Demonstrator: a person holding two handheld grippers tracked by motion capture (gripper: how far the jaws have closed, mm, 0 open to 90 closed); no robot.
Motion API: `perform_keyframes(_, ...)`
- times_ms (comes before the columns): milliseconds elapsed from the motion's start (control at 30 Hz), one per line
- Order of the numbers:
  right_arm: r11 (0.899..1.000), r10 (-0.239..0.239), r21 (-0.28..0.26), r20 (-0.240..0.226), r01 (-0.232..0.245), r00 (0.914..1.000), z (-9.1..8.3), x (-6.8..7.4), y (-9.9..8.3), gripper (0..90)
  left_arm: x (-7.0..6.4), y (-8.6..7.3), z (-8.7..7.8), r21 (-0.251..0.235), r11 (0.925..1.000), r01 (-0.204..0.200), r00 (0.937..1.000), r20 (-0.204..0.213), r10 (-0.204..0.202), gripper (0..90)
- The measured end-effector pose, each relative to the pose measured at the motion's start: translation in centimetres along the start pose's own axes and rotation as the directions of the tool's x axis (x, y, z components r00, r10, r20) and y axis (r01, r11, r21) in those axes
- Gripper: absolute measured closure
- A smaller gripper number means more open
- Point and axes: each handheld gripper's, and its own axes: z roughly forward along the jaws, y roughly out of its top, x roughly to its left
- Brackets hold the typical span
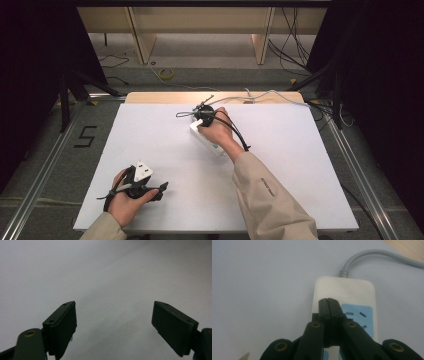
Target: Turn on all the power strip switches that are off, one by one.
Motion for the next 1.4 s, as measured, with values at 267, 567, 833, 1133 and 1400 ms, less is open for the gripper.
perform_keyframes(267,1.0,-0.002,0.006,-0.002,0.002,1.0,0.08,-0.02,0.07,90.0,0.03,0.01,0.0,0.006,1.0,-0.003,1.0,-0.001,0.003,20.0)
perform_keyframes(567,1.0,-0.013,0.011,0.009,0.013,0.9999,0.22,0.17,0.01,90.0,0.06,0.0,-0.01,0.007,1.0,-0.003,1.0,-0.002,0.003,19.9)
perform_keyframes(833,1.0,-0.023,0.006,0.019,0.022,0.9996,0.3,0.41,-0.1,90.0,0.0,-0.01,0.05,0.008,1.0,-0.001,1.0,-0.002,0.001,20.0)
perform_keyframes(1133,1.0,-0.025,-0.002,0.02,0.025,0.9995,0.48,0.46,-0.24,90.0,-0.04,-0.02,0.12,0.008,1.0,-0.004,1.0,0.002,0.004,20.0)
perform_keyframes(1400,1.0,-0.019,-0.007,0.036,0.019,0.9992,0.42,0.65,-0.35,90.0,-0.03,-0.07,0.1,0.007,1.0,0.001,1.0,0.0,-0.001,20.0)
